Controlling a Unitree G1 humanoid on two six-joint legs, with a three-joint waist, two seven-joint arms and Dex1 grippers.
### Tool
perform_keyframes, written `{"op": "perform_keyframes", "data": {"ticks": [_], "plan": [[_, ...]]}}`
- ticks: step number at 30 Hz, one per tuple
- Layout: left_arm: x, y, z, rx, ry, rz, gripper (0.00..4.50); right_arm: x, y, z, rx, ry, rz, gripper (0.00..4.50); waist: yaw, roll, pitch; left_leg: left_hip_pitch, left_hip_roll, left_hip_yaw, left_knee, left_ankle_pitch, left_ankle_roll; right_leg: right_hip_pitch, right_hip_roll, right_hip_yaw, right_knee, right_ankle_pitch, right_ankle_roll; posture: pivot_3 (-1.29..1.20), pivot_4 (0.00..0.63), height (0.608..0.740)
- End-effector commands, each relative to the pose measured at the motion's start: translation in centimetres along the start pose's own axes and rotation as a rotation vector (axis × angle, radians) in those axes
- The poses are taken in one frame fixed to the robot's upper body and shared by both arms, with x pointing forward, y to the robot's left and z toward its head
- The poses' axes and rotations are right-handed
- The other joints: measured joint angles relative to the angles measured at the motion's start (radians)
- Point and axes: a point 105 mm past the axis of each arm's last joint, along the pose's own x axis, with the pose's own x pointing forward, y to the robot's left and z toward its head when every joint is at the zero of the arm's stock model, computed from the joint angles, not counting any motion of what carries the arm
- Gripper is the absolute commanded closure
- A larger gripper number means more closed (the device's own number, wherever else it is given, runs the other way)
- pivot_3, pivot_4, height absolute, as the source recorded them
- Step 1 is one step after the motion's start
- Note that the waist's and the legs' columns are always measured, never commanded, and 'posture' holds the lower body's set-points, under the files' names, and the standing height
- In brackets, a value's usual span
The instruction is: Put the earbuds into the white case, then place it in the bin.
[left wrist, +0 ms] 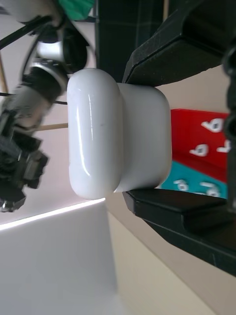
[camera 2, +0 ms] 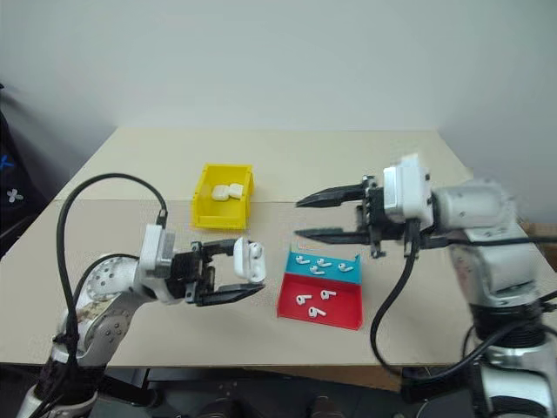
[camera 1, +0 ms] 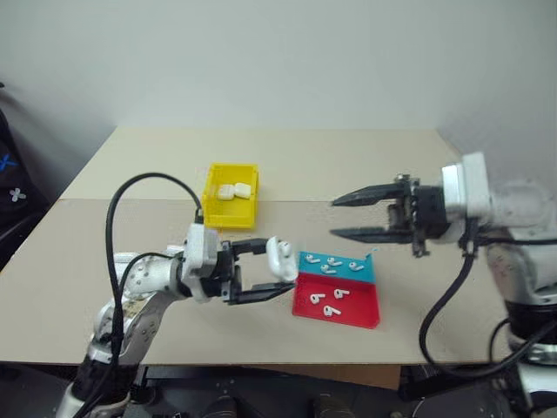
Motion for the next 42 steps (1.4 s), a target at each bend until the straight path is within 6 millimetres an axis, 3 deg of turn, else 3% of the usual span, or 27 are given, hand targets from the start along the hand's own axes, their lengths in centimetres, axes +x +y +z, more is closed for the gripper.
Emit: {"op": "perform_keyframes", "data": {"ticks": [1,6,12,19,32,42], "plan": [[-0.9,-0.4,0.6,0.048,0.011,0.016,1.71,-0.8,-0.3,-3.5,0.011,0.279,0.081,2.43,-0.002,0.000,0.000,0.000,0.000,0.000,0.000,0.000,0.000,0.000,0.000,0.000,-0.001,0.000,0.000,0.00,0.150,0.740],[-1.4,-1.5,-0.5,0.007,0.035,0.029,1.71,-1.0,-0.1,-7.9,-0.002,0.595,0.294,2.43,-0.007,0.001,0.000,-0.001,0.000,0.002,-0.002,0.000,0.000,-0.003,0.000,0.001,-0.002,-0.002,0.003,0.00,0.150,0.740],[-0.4,-1.9,-0.5,0.000,0.000,0.054,1.71,0.6,-0.7,-11.3,0.070,0.766,0.420,2.43,-0.003,0.001,0.001,-0.003,0.000,0.002,-0.002,0.000,0.000,-0.006,0.000,0.002,0.000,0.001,-0.002,0.00,0.150,0.740],[0.2,-2.0,-0.7,0.013,-0.019,0.066,1.71,1.6,-0.4,-15.0,0.126,0.914,0.440,2.43,0.004,0.001,0.000,-0.008,0.000,0.003,-0.002,0.000,0.000,-0.009,0.000,0.002,0.000,0.004,-0.001,0.00,0.150,0.740],[0.2,-2.0,-0.8,0.022,-0.011,0.067,1.71,2.5,0.1,-16.8,0.130,0.960,0.446,2.43,0.000,0.001,0.000,-0.009,0.000,0.003,-0.002,0.000,0.000,-0.011,0.001,0.002,0.001,0.006,0.003,0.00,0.150,0.740],[0.2,-1.9,-0.7,0.027,-0.005,0.065,1.71,2.8,0.2,-16.9,0.122,0.951,0.450,2.43,-0.001,0.001,0.000,-0.008,0.000,0.003,-0.002,0.000,0.000,-0.011,0.001,0.002,0.002,0.006,0.003,0.00,0.150,0.740]]}}
